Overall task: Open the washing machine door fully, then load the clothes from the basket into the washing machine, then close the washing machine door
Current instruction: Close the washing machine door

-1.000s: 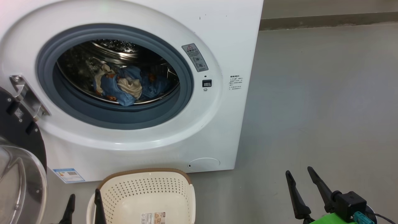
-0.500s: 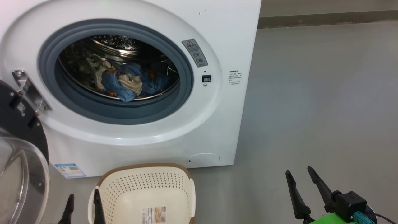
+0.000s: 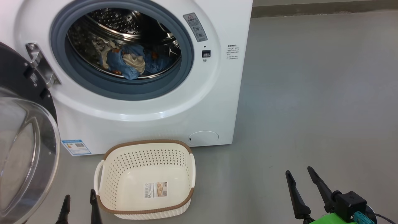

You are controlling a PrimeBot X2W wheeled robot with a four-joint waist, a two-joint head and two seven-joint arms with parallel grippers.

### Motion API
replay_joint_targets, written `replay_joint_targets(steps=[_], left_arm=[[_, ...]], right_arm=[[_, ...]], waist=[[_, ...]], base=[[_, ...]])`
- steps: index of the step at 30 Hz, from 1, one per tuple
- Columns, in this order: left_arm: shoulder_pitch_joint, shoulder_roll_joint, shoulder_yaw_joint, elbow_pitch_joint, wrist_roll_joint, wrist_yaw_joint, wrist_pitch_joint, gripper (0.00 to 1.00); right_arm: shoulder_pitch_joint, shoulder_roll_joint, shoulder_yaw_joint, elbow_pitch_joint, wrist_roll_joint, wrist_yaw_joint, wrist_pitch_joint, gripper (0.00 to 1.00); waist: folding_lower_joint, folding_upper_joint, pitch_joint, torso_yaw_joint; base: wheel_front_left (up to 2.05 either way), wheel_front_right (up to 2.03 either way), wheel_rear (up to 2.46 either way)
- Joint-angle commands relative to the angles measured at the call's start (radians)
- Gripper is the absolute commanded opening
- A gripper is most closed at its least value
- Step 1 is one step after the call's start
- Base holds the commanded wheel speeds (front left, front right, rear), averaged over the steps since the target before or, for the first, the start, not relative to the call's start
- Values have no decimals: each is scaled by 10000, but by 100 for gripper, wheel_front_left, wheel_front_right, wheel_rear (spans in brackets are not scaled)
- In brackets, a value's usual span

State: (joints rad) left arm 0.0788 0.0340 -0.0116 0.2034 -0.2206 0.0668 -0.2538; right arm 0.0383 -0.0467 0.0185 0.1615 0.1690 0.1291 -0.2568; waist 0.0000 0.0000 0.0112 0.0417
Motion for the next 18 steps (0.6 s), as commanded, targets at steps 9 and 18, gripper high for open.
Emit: replay_joint_targets(steps=[9,18], left_arm=[[-176,162,357,-181,89,3,-80,100],[-165,162,395,-238,166,6,-80,100]], right_arm=[[-181,-35,206,-276,-10,16,-49,100],[-154,-35,163,-299,2,16,-49,100]], waist=[[0,0,1,44],[0,0,-18,317]], base=[[-12,12,0],[0,0,0]])
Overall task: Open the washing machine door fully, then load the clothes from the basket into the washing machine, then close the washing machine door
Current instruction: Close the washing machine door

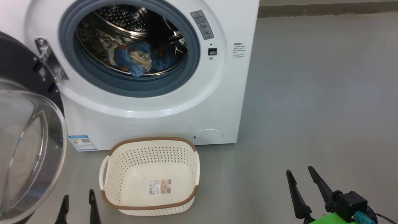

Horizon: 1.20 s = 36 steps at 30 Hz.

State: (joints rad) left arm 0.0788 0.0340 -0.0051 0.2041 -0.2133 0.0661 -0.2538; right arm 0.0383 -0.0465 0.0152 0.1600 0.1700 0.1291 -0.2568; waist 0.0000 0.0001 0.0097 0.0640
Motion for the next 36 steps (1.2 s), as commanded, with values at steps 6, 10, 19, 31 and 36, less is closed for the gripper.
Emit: replay_joint_targets(steps=[6,10,19,31,36], left_arm=[[-153,162,464,-291,95,117,-80,100],[-128,162,493,-319,97,169,-80,100],[-67,162,601,-454,223,575,-80,100],[166,162,754,-735,205,1023,-80,100],[268,162,876,-1030,26,1154,-80,100]], right_arm=[[-281,-37,277,-366,-99,16,-49,100],[-393,-37,324,-396,-221,16,-49,100],[-657,-37,528,-367,-442,16,-49,100],[-956,-37,1198,-200,-412,16,-49,100],[-1250,-37,1547,-30,-459,16,-49,100]], waist=[[0,-1,-31,688],[0,-1,-70,1267],[0,-1,-263,2793],[0,-1,-439,4279],[0,-1,-315,4371]], base=[[0,0,0],[0,0,0],[0,0,0],[0,0,0],[0,0,0]])
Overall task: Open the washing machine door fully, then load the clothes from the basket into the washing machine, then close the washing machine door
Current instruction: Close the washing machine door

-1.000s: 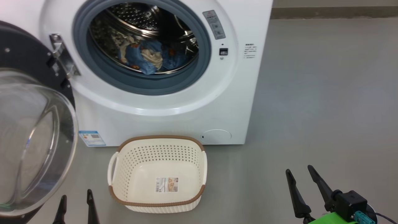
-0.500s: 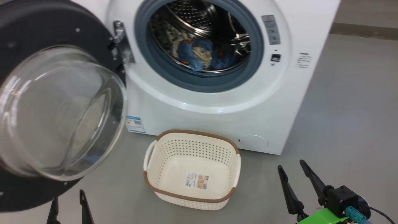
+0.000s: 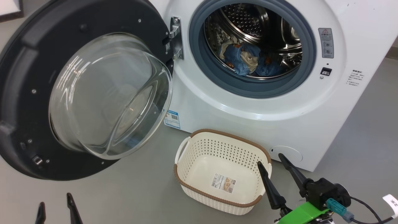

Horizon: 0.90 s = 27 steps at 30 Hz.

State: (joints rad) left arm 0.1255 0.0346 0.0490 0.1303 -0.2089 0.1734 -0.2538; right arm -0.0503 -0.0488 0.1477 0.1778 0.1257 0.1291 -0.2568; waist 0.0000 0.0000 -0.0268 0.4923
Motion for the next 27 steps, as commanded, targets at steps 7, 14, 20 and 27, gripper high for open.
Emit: replay_joint_targets(steps=[7,14,20,27], left_arm=[[-40,156,499,-662,-242,277,-80,100],[64,156,552,-902,-482,431,-80,94],[122,156,631,-941,-1059,453,-80,0],[-69,156,1279,-1130,-3697,252,-80,0]], right_arm=[[-708,-22,585,38,-50,16,-49,100],[-932,-50,796,183,-29,16,-49,100],[-980,-62,875,238,21,16,-49,100],[-871,-61,841,267,38,16,-49,100]], waist=[[0,0,230,211],[0,0,362,300],[0,0,414,334],[0,0,460,377]], base=[[0,0,0],[0,0,0],[0,0,0],[0,0,0]])
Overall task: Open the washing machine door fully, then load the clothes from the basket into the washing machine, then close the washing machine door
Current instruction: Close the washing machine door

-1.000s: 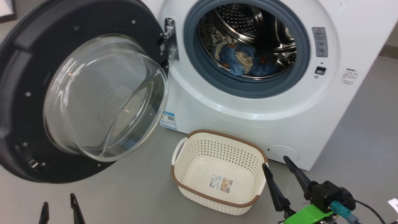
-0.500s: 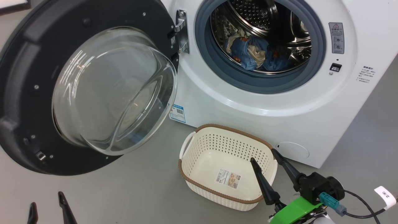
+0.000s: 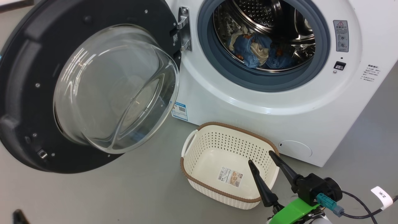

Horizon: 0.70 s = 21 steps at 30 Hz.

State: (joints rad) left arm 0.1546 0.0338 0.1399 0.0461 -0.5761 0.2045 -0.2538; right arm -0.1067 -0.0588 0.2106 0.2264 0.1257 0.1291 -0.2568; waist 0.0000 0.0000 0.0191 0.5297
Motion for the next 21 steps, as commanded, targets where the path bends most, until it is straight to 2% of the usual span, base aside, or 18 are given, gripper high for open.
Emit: replay_joint_targets(steps=[1,4,5,11,13,15,16,21], left_arm=[[-412,164,580,-302,-537,-196,-80,0],[-632,164,1418,-228,-1780,-734,-80,0],[-869,164,2023,-81,-2650,-1165,-80,0],[-1944,181,3426,834,-5236,-2433,-3,0],[-2449,501,3777,1175,-5996,-2594,365,0],[-2999,1070,4021,1616,-6477,-2726,746,0],[-2999,1070,4021,1616,-6477,-2726,746,0],[-4656,2338,4406,2883,-7690,-2932,1776,0]], right_arm=[[-286,40,208,-219,40,16,-49,100],[-221,44,203,-220,47,16,-49,100],[-167,47,182,-212,54,16,-49,100],[0,52,87,-221,38,16,-49,100],[43,54,70,-221,20,16,-49,100],[59,54,78,-223,6,16,-49,100],[59,54,78,-223,6,16,-49,100],[51,4,19,-242,-33,16,-49,100]], waist=[[0,0,2,4],[0,0,7,5],[0,0,10,7],[0,0,27,12],[0,0,44,17],[0,0,66,6],[0,0,66,6],[0,0,134,-21]], base=[[0,0,0],[0,0,0],[0,0,0],[0,0,0],[0,0,0],[0,0,0],[0,0,0],[0,0,0]])
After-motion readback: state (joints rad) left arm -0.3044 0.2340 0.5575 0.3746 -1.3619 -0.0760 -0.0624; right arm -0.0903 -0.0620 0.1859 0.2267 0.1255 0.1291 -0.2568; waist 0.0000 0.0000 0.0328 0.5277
